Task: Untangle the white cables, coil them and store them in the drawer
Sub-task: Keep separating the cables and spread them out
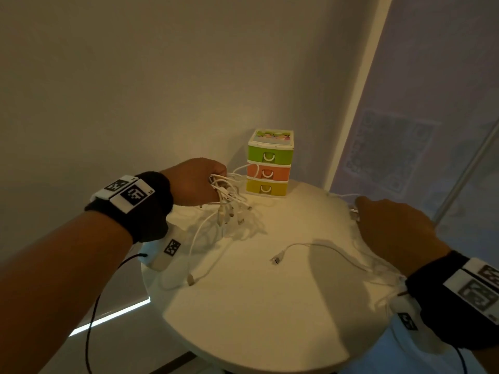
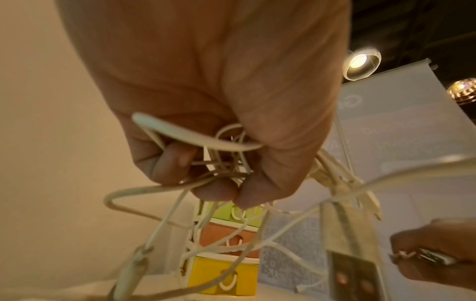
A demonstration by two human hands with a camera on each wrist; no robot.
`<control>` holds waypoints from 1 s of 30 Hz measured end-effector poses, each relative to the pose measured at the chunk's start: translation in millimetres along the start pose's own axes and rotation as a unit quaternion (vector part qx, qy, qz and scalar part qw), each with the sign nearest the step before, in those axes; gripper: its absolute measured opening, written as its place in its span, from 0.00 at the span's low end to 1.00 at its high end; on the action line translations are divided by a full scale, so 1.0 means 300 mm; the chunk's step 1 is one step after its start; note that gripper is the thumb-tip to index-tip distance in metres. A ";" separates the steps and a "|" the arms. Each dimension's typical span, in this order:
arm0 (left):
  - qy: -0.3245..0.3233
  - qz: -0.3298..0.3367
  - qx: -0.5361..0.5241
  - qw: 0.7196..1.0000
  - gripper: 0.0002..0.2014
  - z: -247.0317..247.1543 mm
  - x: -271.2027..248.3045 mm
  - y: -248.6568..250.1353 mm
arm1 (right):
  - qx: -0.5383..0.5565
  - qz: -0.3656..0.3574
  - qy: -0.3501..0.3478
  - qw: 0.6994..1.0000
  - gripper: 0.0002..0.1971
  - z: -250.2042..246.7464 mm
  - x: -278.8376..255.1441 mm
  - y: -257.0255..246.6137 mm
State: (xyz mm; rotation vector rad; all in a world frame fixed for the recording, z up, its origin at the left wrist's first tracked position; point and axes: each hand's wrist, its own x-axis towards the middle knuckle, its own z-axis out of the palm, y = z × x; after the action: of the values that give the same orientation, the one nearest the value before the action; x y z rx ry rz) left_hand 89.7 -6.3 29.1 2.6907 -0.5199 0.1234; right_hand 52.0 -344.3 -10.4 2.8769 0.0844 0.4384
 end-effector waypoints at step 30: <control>-0.114 0.081 0.023 0.990 0.20 0.113 -0.046 0.078 | 0.269 -0.136 -0.084 0.950 0.11 -0.105 -0.028 -0.265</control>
State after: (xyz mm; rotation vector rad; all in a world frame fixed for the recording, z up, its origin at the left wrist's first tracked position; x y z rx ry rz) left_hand 68.5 -35.0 4.5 2.7193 -0.8152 -0.1315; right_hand 32.8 -261.0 -2.1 3.3394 0.6591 0.1253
